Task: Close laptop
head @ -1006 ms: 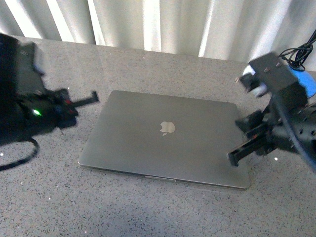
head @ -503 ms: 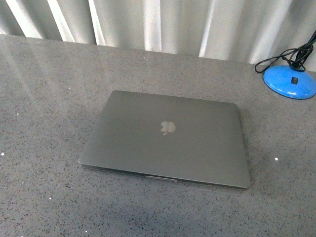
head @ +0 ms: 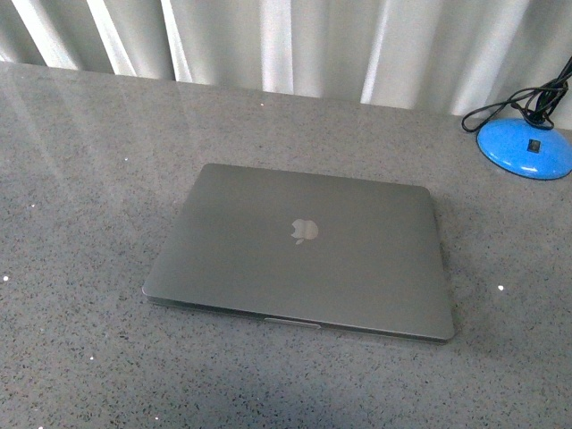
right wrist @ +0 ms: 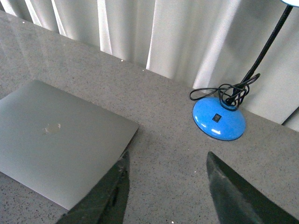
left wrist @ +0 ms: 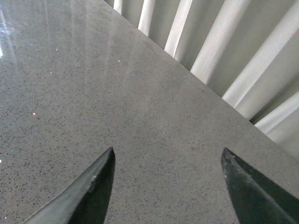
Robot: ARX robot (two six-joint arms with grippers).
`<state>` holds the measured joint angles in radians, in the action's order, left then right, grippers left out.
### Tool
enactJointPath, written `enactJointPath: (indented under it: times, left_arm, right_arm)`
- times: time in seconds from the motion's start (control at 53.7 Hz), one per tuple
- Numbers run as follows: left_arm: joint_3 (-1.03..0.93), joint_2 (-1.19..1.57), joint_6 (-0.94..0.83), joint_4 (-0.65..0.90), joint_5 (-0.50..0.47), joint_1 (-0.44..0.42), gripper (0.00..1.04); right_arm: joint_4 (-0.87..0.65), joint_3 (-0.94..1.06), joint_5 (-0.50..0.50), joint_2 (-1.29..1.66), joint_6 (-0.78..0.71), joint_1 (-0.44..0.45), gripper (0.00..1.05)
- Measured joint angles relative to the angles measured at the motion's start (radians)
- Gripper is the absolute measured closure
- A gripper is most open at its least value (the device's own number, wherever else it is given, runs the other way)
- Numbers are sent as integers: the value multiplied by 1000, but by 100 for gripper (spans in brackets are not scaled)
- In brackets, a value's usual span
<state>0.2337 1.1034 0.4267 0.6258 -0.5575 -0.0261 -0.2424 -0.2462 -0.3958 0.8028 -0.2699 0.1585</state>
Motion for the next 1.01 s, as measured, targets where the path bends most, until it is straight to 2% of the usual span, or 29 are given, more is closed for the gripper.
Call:
enactJointPath:
  times: [0.149,0.186,0.261,0.28,0.298,0.317,0.373,0.429,0.484,0.559,0.596,0.652,0.745,0.839,1.006]
  left_arm:
    - [0,0,0,0,0,0,8]
    - [0,0,-1,0,0,0,5]
    - [-1,1,-4,2,8,0,8]
    - [-4,5,-11,14,31,-5,8]
    - [-30,29,-56,106,161,-33,13]
    - [-40,35,-83,142,208,-41,15]
    - [-100,53,-201,313,434,-69,26]
    - [-130,39,-275,365,571,-70,35]
    - [-143,-1,-330,362,634,-61,44]
    - [-158,-56,-369,339,639,-54,54]
    - [-167,-91,-384,312,610,-38,61]
    - [-177,-132,-394,279,564,-5,70]
    - [-194,-195,-406,226,562,22,84]
    - [-206,-268,-411,167,556,24,101]
    - [-213,-384,-418,67,558,26,101]
  right_arm:
    - [0,0,0,-1,0,0,29]
    - [0,0,0,0,0,0,24]
    - [-7,2,10,1,7,-1,12]
    - [-25,8,26,3,12,-5,12]
    - [-125,40,102,8,53,-23,16]
    - [-198,66,148,10,74,-33,20]
    - [-339,120,254,1,140,-51,28]
    - [-401,145,300,-20,184,-61,37]
    - [-403,154,352,-51,210,-90,46]
    - [-381,170,382,-98,232,-140,58]
    - [-370,175,381,-117,236,-150,64]
    - [-350,183,386,-144,242,-154,73]
    - [-317,198,391,-184,249,-154,87]
    - [-345,220,390,-203,250,-155,103]
    - [-267,221,392,-286,252,-156,104]
